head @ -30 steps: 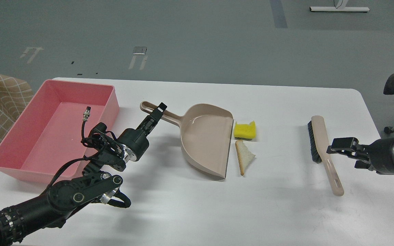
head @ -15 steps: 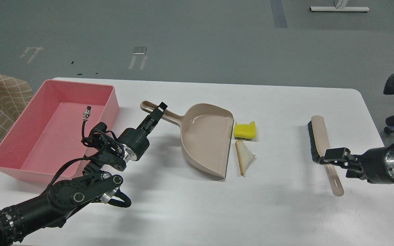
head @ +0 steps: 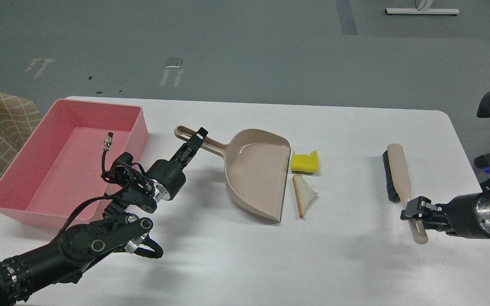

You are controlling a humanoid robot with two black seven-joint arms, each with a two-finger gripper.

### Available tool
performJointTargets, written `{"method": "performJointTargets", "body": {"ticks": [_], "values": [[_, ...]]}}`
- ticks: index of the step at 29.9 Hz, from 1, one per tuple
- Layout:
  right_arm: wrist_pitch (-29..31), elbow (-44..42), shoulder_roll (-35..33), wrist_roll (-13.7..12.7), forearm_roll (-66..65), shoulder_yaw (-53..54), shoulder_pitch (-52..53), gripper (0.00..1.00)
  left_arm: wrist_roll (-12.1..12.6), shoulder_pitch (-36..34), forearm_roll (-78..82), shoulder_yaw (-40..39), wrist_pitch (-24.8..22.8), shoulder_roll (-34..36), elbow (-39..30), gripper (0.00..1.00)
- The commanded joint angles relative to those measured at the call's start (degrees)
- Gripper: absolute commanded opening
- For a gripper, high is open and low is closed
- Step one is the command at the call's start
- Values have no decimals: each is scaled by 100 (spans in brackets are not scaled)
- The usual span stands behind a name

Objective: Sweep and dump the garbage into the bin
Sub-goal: 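Grasp the wooden brush handle with the right gripper and lift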

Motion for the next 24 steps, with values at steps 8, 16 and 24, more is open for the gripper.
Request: {"method": "performJointTargets", "body": {"ticks": [8, 16, 24], "values": [[0, -8, -2, -2, 0, -6, -6, 27, 0, -9, -1, 0, 0, 9, 0, 0], [0, 9, -28, -2, 0, 29, 56, 0, 9, -18, -1, 0, 0, 0, 0, 0], [0, 176, 42, 6, 17, 528, 82, 0, 9, -27, -1, 0, 0, 9, 0, 0]]}}
